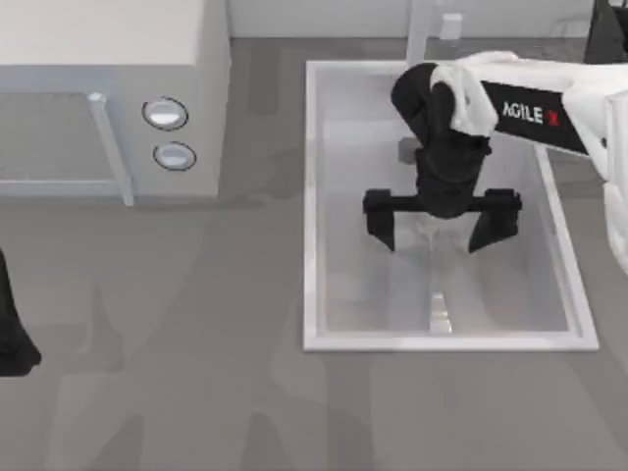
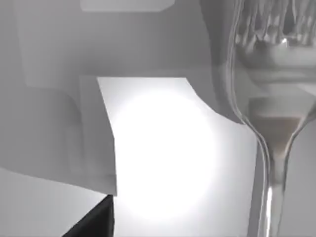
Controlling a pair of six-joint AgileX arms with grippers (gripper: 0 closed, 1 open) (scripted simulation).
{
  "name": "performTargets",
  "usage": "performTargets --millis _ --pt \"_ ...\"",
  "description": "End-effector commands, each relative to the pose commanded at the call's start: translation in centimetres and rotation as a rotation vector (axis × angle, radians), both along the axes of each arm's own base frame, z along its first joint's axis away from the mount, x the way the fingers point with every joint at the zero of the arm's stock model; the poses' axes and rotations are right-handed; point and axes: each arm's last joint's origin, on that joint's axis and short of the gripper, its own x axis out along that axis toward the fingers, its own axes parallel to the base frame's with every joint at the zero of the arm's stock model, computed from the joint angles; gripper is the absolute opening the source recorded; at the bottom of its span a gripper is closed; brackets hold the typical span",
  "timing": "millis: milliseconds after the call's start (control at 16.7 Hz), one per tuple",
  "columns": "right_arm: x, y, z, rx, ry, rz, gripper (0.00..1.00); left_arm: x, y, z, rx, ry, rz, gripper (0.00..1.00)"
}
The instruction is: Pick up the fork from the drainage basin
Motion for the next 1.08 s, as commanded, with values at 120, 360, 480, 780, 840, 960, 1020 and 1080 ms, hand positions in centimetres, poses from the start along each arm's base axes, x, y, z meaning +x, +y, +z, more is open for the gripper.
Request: performTargets --millis 120,360,480,780,840,960,1020,1080 --pt "-0.4 -0.1 -2.1 -0.004 0.010 0.001 1.00 0.0 0.0 0.0 0.000 0.000 0.000 1.00" --pt "-0.5 -0.1 -2.7 -0.006 0.014 0.001 1.00 0.0 0.0 0.0 0.000 0.000 0.000 1.00" --pt "-0.5 -0.1 -2.7 -0.006 0.014 0.001 0.92 0.0 0.0 0.0 0.000 0.000 0.000 1.00" --pt "-0.5 -0.1 -2.7 -0.006 0.014 0.001 0.55 0.0 0.0 0.0 0.000 0.000 0.000 1.00" --pt "-0.5 -0.1 -2.7 -0.006 0.014 0.001 0.47 0.0 0.0 0.0 0.000 0.000 0.000 1.00" --pt "-0.5 -0.1 -2.7 -0.006 0.014 0.001 0.32 0.0 0.0 0.0 0.000 0.000 0.000 1.00" --pt "-0.5 -0.1 -2.7 -0.006 0.014 0.001 0.25 0.0 0.0 0.0 0.000 0.000 0.000 1.00" --pt "-0.5 -0.1 -2.7 -0.006 0.014 0.001 0.17 0.0 0.0 0.0 0.000 0.000 0.000 1.00"
